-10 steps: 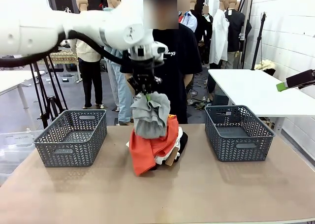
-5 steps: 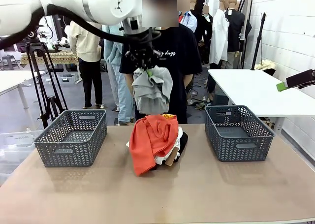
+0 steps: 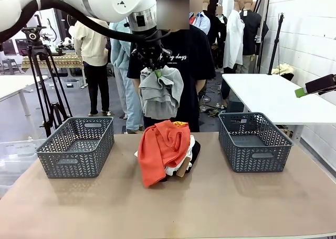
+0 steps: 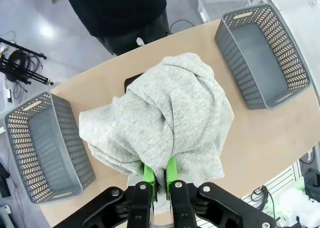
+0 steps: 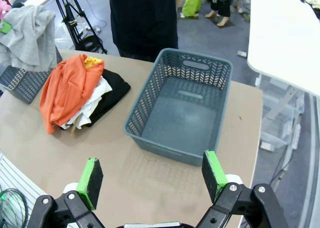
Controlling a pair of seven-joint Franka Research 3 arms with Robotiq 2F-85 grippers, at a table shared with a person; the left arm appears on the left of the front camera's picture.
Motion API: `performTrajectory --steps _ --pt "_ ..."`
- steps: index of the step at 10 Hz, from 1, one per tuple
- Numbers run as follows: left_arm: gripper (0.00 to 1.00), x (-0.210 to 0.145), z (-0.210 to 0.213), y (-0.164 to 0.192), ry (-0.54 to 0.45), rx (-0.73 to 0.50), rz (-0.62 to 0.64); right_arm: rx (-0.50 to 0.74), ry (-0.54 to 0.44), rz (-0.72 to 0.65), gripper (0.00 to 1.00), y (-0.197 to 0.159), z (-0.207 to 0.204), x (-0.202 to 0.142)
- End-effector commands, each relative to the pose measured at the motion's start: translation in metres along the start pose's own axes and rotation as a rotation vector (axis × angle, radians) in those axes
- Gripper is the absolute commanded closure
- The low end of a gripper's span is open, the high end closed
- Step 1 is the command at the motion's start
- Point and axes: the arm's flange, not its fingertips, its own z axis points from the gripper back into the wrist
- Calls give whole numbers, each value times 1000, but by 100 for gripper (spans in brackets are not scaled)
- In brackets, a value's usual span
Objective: Sort the tops and bottoms.
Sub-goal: Lift clothes from the center of the table with your left hand, then sort the clothes according to human instructions.
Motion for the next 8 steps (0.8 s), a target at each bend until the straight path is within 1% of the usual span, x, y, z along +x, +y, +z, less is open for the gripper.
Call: performTrajectory --steps 1,8 --pt "100 5 3 1 -8 -6 6 16 -3 -3 0 0 -1 0" --pt "100 5 3 1 -8 -6 6 16 -3 -3 0 0 -1 0"
